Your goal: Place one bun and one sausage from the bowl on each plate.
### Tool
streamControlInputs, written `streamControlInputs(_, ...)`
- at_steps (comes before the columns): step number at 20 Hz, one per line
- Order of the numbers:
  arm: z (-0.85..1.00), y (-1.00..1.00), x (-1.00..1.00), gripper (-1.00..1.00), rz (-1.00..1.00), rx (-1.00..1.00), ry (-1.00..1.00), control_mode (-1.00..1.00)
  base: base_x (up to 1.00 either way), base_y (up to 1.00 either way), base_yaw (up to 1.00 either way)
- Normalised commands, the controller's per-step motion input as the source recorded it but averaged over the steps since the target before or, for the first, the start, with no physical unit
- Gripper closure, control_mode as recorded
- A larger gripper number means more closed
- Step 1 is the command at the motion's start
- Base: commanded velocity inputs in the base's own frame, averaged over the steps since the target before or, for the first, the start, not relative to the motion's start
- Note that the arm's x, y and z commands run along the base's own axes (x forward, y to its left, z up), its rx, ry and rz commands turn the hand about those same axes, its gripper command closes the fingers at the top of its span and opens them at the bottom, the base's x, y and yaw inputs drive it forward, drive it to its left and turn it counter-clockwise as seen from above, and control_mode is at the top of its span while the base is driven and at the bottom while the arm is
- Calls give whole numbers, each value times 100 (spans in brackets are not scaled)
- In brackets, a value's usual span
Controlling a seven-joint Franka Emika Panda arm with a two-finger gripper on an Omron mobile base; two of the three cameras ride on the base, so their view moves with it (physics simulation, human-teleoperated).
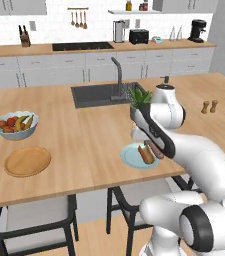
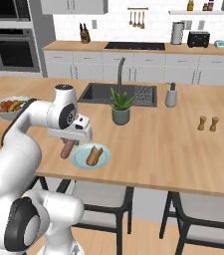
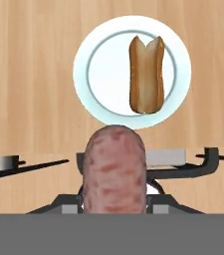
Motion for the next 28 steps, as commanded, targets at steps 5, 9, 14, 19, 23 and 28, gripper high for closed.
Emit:
streamControlInputs(5,-28,48,100,100,-4,-1,0,-100,0,0,0)
streamControlInputs(9,-53,3,94,100,-4,0,0,-100,0,0,0)
streamControlInputs(14,-67,0,58,100,-3,0,0,-100,0,0,0)
streamControlInputs(19,-56,-1,28,100,0,0,2,-100,0,0,0)
streamControlInputs(23,-51,-13,2,100,0,0,1,-100,0,0,0)
streamControlInputs(28,-33,-3,1,100,0,0,0,-100,0,0,0)
